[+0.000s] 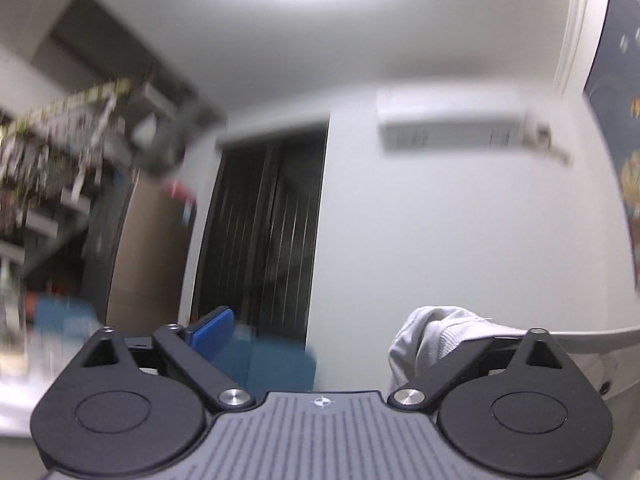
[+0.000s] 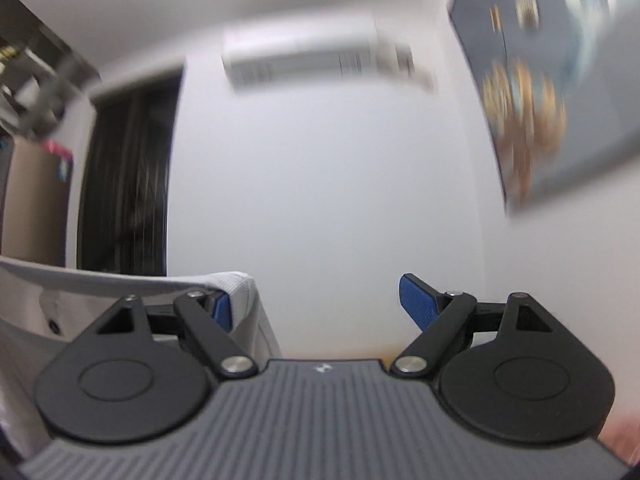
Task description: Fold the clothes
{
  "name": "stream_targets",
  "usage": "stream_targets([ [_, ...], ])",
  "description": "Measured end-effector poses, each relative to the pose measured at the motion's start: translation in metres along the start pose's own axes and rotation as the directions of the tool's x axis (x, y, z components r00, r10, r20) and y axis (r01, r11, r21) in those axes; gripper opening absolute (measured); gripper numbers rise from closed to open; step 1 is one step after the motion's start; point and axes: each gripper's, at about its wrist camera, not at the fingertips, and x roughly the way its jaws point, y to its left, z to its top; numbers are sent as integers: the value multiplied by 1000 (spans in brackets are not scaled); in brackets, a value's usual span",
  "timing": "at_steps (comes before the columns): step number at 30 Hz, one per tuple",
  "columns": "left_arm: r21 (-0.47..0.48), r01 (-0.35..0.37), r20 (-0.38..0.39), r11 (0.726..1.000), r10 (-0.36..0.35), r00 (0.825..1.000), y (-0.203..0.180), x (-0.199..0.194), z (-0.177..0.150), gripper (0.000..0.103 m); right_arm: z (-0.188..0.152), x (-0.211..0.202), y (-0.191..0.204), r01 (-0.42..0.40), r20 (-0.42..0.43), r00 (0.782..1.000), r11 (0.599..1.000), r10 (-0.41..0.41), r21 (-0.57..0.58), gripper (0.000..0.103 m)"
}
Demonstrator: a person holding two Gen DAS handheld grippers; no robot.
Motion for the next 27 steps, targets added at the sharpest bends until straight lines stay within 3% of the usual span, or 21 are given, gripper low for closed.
stream_targets([
  [5, 10, 51, 105, 999, -52, 993, -6, -10, 88, 103, 97, -8, -5, 12, 146, 989, 999, -5, -50, 84],
  [8, -15, 106, 79, 994, -104, 991, -16, -16, 98, 103, 116, -5, -12, 10, 135, 991, 999, -4, -46, 84],
  [10, -34, 135, 32, 990, -134, 990, -19, -11, 82, 103, 104, 4, -19, -2, 86, 996, 999, 6, -44, 84],
  [12, -41, 149, -11, 988, -150, 989, -19, -2, 46, 103, 76, 16, -21, -15, 19, 1000, 999, 15, -39, 85],
  [17, -43, 177, -143, 983, -181, 973, -18, 39, -83, 103, -35, 38, -11, -21, -151, 988, 998, 11, -66, 85],
  [22, -50, 163, -322, 985, -170, 931, -9, 124, -225, 103, -161, 95, -2, -32, -333, 943, 998, 10, -61, 85],
  [27, 11, 112, -416, 994, -97, 904, -26, 236, -357, 103, -283, 206, 23, -27, -443, 896, 993, -26, -112, 85],
])
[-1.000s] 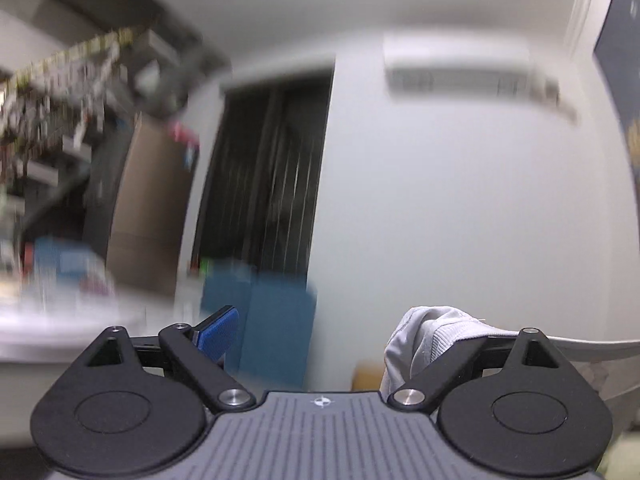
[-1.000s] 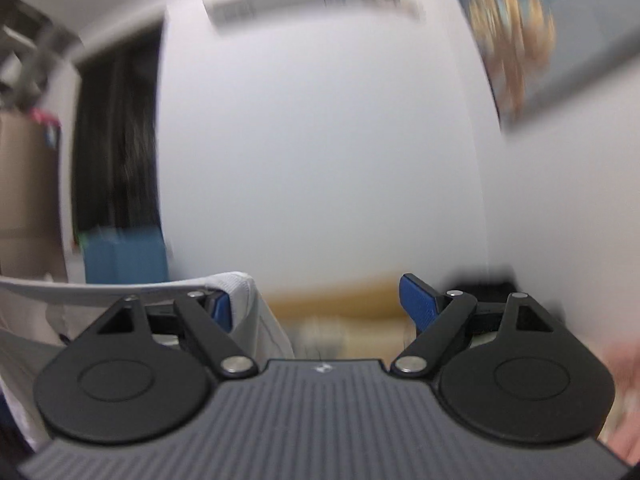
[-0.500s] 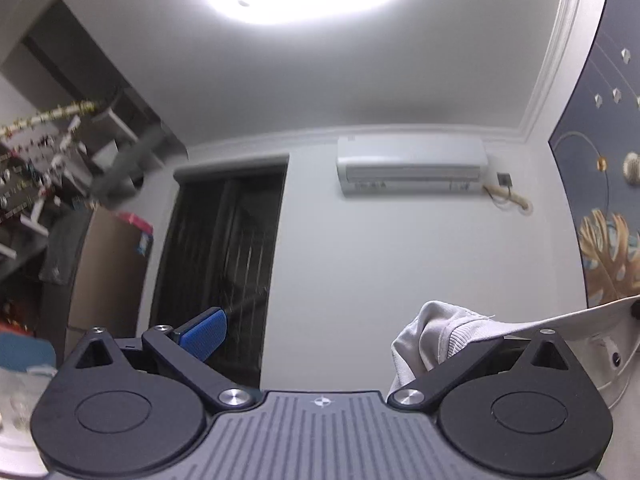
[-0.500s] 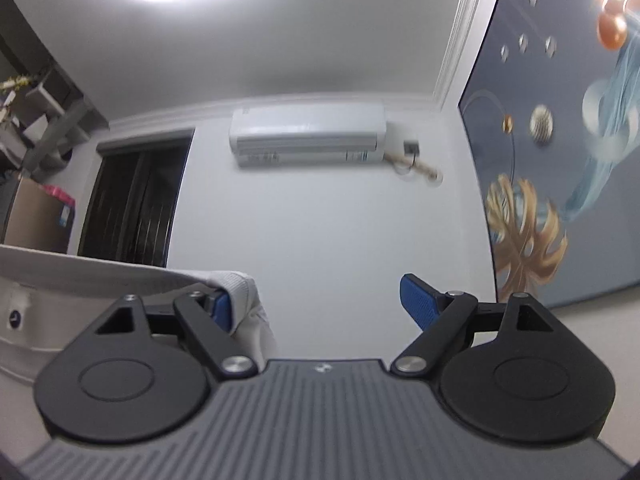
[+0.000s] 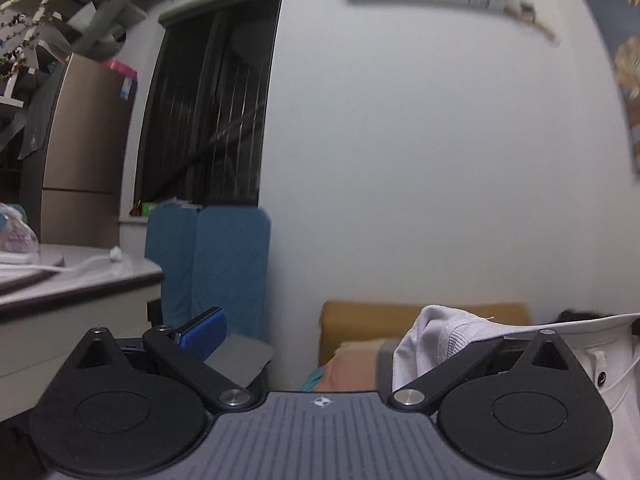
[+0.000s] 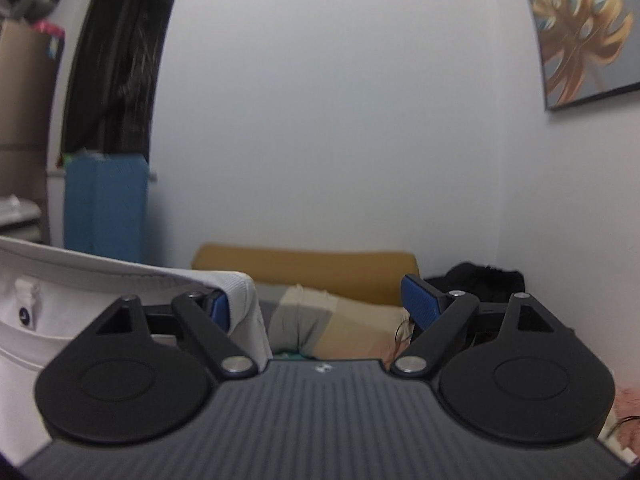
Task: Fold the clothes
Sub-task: 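Lower the T-shirt flat onto the bed with both grippers and release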
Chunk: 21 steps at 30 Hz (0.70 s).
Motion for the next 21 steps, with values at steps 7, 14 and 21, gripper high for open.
stream_targets([
  [7, -9, -118, -160, 993, 115, 980, 1, 243, -113, 103, -94, 220, 59, 42, -80, 996, 999, -44, -27, 85],
  [14, -30, -108, -544, 994, 75, 835, 16, 388, -276, 103, -222, 355, 88, 23, -347, 937, 998, -44, -67, 85],
  [21, -71, -74, -736, 995, -2, 676, 41, 423, -310, 103, -239, 392, 98, -78, -524, 851, 996, 39, -53, 84],
])
